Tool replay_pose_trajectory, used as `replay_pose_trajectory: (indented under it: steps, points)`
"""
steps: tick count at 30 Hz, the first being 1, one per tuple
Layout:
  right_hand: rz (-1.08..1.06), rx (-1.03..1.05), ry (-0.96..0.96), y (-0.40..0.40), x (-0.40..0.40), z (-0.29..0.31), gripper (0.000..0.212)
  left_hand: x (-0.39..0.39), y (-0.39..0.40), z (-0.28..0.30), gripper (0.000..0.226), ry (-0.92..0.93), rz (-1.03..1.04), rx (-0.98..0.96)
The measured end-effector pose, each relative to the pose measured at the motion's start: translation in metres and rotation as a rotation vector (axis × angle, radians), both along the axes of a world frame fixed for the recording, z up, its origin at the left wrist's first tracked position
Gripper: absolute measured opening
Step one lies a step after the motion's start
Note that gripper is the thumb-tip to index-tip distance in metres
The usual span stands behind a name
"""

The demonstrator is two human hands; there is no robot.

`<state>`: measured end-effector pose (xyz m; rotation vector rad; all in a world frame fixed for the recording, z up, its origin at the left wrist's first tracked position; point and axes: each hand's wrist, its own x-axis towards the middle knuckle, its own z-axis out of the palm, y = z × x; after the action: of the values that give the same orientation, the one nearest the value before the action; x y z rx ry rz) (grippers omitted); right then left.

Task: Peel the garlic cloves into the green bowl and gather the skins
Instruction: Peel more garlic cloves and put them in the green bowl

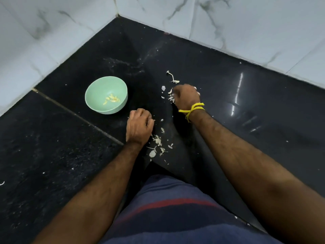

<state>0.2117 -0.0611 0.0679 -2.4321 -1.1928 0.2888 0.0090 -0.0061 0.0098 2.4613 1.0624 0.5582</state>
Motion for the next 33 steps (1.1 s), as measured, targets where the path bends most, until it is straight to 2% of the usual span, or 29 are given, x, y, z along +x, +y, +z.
replay_pose_trajectory:
  steps: [5, 8, 13, 16, 22, 24, 27, 29, 33]
  points:
    - [0.121, -0.162, -0.138, 0.035, 0.008, -0.002, 0.026, 0.001, 0.005, -0.005, 0.014, -0.047, 0.044, -0.031]
    - [0.102, -0.254, -0.131, 0.048, 0.013, -0.009, 0.025, 0.002, 0.004, -0.004, 0.010, -0.065, 0.075, -0.052]
    - [0.032, -0.248, -0.150, 0.052, 0.013, -0.018, 0.023, 0.002, 0.005, -0.005, 0.019, -0.142, 0.084, -0.084]
    - [0.023, -0.137, -0.155, 0.049, 0.009, -0.018, 0.021, 0.002, 0.005, -0.006, 0.025, -0.142, 0.081, -0.074]
    - [-0.057, 0.220, 0.233, 0.016, -0.017, -0.008, 0.012, 0.002, 0.006, -0.007, 0.024, -0.133, 0.080, -0.059]
    - [-0.123, 0.241, 0.430, -0.005, -0.030, -0.011, 0.006, 0.001, 0.006, -0.007, 0.021, -0.132, 0.078, -0.059]
    - [-0.182, 0.183, 0.695, -0.032, -0.042, -0.018, 0.022, 0.001, 0.005, -0.007, 0.016, -0.158, 0.074, -0.056]
    - [-0.153, 0.111, 0.724, -0.047, -0.047, -0.021, 0.026, 0.000, 0.003, -0.004, 0.024, -0.181, 0.068, -0.055]
    - [-0.093, 0.070, 0.623, -0.066, -0.055, -0.014, 0.015, -0.004, -0.003, 0.003, 0.022, -0.187, 0.093, -0.016]
